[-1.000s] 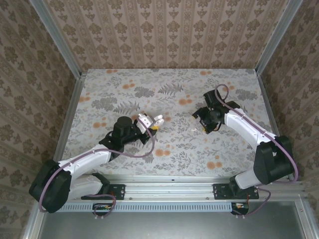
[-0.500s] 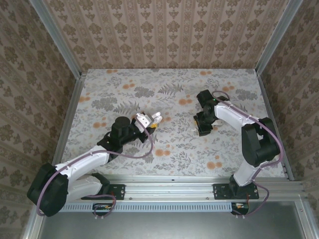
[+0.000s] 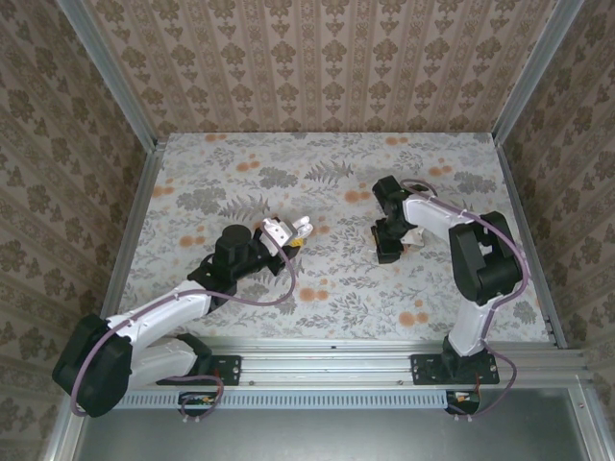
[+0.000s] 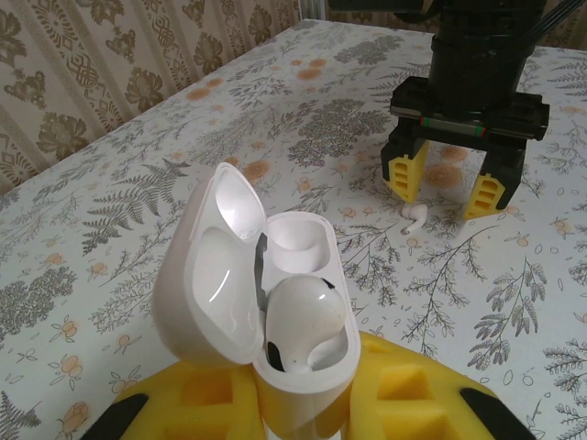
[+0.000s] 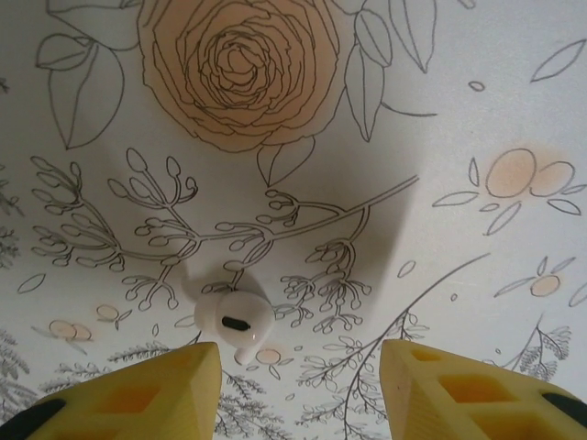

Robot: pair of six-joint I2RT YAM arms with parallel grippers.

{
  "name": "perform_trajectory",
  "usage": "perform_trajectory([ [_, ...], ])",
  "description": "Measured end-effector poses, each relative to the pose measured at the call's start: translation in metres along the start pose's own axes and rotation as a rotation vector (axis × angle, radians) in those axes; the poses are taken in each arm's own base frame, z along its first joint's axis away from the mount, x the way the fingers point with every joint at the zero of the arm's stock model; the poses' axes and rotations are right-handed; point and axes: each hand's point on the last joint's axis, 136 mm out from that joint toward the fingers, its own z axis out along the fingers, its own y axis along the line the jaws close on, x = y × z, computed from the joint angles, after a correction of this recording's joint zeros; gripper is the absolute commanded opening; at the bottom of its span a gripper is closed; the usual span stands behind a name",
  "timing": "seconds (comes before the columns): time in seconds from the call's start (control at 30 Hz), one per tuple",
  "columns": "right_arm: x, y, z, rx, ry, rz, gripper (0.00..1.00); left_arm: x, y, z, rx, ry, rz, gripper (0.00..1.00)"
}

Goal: Insert wireless bluetooth earbuds into charging case

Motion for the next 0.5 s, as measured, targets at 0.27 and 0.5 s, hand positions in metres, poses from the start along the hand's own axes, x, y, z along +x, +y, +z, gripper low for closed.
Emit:
perform_trajectory([
  [0.27, 0.0, 0.007, 0.01, 0.006, -0.001, 0.002, 0.5, 0.0, 0.0, 0.0, -0.001, 0.0, 0.0, 0.16],
  [0.5, 0.001, 0.015, 0.013, -0.006, 0.001, 0.002, 0.44, 0.0, 0.001, 0.0, -0.002, 0.001, -0.001, 0.15],
])
